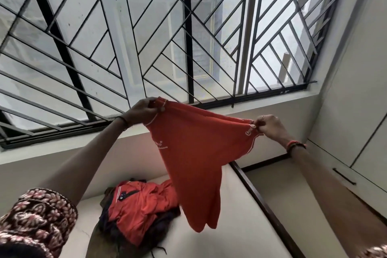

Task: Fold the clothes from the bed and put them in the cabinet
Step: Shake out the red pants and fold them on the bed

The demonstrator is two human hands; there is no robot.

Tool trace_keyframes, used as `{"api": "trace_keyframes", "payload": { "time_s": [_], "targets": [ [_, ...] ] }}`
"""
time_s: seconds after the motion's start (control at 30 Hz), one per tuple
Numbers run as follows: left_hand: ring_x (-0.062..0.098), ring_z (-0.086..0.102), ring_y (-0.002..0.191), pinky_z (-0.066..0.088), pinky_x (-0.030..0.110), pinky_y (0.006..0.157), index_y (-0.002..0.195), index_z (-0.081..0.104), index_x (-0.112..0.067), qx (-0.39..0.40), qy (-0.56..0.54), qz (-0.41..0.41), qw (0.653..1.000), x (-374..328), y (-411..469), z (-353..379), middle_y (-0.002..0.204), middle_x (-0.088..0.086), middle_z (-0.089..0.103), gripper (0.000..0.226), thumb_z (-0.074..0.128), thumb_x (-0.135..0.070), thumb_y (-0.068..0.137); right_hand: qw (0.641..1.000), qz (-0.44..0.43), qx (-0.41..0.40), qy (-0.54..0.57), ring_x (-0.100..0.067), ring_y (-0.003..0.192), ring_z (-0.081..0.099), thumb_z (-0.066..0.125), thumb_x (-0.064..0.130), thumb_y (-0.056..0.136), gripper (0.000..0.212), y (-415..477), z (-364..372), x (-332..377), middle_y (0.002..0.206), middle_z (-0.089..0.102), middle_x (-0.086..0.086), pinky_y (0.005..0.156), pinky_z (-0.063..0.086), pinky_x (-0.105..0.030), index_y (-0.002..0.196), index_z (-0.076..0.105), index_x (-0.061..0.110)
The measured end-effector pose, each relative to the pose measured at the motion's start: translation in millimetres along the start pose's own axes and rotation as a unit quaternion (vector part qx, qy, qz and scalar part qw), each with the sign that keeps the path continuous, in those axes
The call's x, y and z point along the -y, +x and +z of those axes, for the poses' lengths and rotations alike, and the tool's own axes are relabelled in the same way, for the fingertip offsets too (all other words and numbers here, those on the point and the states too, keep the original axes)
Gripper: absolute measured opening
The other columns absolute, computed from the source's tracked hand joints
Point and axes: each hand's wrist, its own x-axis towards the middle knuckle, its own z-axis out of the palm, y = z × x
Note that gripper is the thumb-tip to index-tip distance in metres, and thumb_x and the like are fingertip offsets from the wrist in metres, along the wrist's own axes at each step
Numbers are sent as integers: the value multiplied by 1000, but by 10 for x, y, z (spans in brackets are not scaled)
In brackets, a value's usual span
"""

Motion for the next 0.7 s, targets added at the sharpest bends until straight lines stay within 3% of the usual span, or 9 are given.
{"api": "trace_keyframes", "payload": {
  "time_s": [0.1,0.2,0.27,0.4,0.5,0.53,0.6,0.7],
  "targets": [
    [11,64,79,52,20,66,101,66,-17,40,-66,-60,995,-16,-46,130,89,0,68,16,67,-20,86,997,50,-61,15,-22,75,58,57,-11,79,25,-136,31,-39,83,62,-10,67,48,-26,94,53,8],
    [8,66,70,51,14,56,102,67,-14,84,-101,-89,987,-17,-33,276,81,-3,71,14,61,-17,89,996,65,-56,-17,-21,80,61,54,-12,80,28,-239,79,-161,88,66,-9,71,42,-17,100,65,5],
    [11,65,76,51,14,59,104,68,-13,105,-101,-94,985,-25,16,355,89,2,70,18,62,-20,88,994,64,-75,-52,-28,89,65,53,-12,80,29,-274,97,-267,94,70,-15,76,43,-18,94,74,3],
    [11,64,86,51,14,66,113,66,-7,182,-99,-84,975,-120,154,445,99,5,68,51,75,-39,74,981,111,-130,-94,-35,91,62,56,2,85,26,-298,39,-422,98,63,-14,80,54,-36,88,77,18],
    [6,65,84,52,14,68,108,69,-8,237,-130,-104,957,-236,300,483,96,0,70,64,83,-47,59,974,186,-90,-97,-23,72,66,56,11,83,23,-200,-48,-468,83,71,-8,72,52,-27,90,75,23],
    [3,64,81,51,13,66,104,71,-10,247,-131,-111,954,-256,354,489,92,-3,70,63,85,-48,55,972,207,-75,-86,-18,64,64,56,11,83,23,-147,-61,-486,75,70,-7,68,49,-23,89,74,22],
    [0,62,74,50,12,61,99,72,-15,244,-128,-129,953,-281,480,516,84,-7,69,64,87,-52,48,968,243,-53,-20,-18,65,67,55,8,83,22,36,-31,-596,73,71,-6,66,51,-22,89,74,19],
    [-2,60,66,47,13,57,96,69,-18,216,-111,-159,957,-265,674,531,76,-12,67,73,87,-59,38,930,305,-27,205,-28,63,70,50,-6,85,26,322,144,-858,73,71,-14,66,60,-41,89,72,7]
  ]
}}
